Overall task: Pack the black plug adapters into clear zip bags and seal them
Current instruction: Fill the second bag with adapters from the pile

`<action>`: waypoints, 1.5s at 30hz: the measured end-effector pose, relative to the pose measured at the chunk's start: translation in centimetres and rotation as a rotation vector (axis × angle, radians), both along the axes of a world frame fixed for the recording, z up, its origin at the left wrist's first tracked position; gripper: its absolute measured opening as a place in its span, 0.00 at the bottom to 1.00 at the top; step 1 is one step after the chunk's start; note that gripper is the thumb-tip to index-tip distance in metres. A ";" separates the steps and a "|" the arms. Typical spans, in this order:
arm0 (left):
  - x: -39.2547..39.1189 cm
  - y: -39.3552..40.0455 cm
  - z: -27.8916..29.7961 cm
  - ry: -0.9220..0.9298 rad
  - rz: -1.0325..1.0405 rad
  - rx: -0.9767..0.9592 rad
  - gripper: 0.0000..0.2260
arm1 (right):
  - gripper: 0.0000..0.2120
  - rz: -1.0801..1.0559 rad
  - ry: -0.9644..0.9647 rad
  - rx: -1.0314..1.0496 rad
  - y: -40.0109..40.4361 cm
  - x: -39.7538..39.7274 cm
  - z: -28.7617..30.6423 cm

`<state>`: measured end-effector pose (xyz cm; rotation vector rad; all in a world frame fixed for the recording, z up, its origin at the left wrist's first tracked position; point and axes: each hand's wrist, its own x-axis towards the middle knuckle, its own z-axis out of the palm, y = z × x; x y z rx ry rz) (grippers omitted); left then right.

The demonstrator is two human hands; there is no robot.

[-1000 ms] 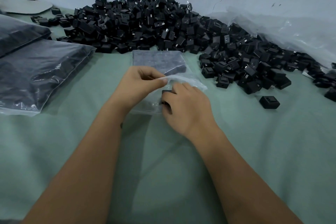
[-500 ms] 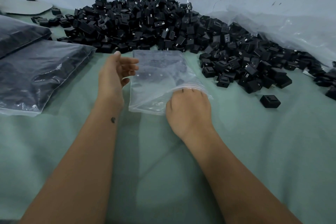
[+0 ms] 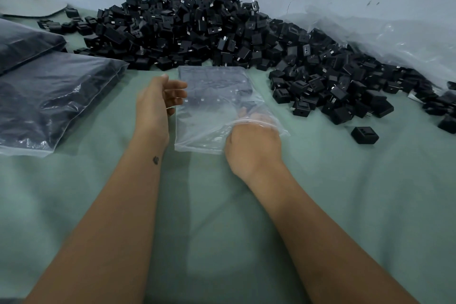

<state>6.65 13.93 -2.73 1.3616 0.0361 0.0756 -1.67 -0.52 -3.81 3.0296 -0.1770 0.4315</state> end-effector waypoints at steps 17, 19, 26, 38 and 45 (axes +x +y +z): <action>0.3 -0.4 -0.3 -0.020 0.014 0.065 0.16 | 0.02 -0.225 0.132 0.225 0.3 4.5 1.8; 0.2 -0.4 -0.3 -0.022 0.013 0.066 0.16 | 0.04 -0.189 0.130 0.234 0.1 4.6 1.6; -0.2 -0.7 -0.1 -0.022 0.016 0.079 0.13 | 0.16 0.143 -0.139 -0.013 0.7 0.5 1.4; -1.1 -0.9 -0.8 -0.172 -0.100 0.466 0.12 | 0.08 0.066 -0.478 0.533 -3.9 2.0 4.5; -0.3 -0.5 -1.3 -0.165 -0.183 0.702 0.07 | 0.14 0.180 0.065 0.678 -5.7 4.1 0.3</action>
